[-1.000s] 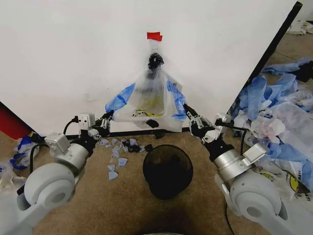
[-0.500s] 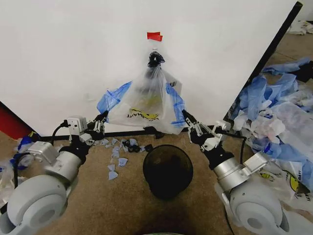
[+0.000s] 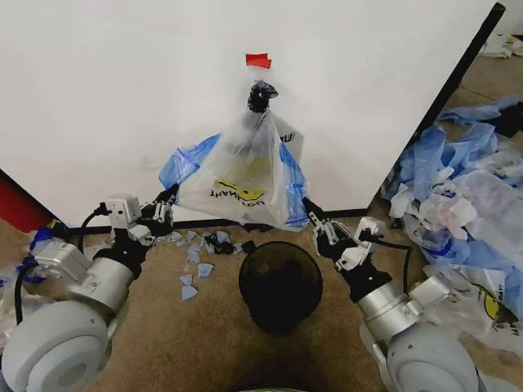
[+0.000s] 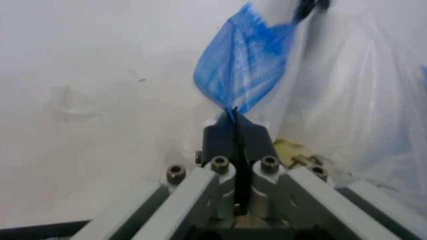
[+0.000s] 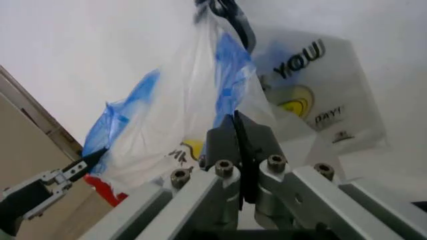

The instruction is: Pick up the garbage bag from the wall and place it over the trash bin.

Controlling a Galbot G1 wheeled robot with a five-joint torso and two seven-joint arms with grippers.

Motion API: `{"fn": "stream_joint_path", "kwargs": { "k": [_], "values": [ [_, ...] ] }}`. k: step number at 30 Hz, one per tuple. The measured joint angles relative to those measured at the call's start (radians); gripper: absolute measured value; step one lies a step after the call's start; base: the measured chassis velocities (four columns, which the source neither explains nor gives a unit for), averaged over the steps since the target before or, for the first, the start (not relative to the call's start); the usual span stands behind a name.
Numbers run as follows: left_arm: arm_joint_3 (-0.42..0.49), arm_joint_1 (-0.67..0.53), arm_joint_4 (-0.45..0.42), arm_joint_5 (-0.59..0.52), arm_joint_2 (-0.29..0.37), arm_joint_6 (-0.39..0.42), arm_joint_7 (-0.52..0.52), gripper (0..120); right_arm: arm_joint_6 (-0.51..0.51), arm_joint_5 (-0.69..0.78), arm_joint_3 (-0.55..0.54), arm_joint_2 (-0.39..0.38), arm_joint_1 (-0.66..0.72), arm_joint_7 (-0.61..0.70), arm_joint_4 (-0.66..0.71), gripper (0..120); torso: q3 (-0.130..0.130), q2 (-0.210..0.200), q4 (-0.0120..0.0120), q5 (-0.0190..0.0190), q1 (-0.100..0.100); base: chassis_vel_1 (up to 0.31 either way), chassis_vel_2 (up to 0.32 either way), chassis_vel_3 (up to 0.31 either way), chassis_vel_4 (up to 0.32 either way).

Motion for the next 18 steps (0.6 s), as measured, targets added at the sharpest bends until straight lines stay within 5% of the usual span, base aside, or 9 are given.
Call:
{"fn": "stream_joint_path", "kwargs": {
  "k": [18],
  "values": [
    [-0.058,0.11,0.001,0.039,-0.059,0.004,-0.005,0,0.013,-0.052,0.029,0.014,-0.088,-0.026,0.022,0,0.0,0.0,0.0002,0.0,0.0,0.0,0.0,0.0,0.0]
  ]
}}
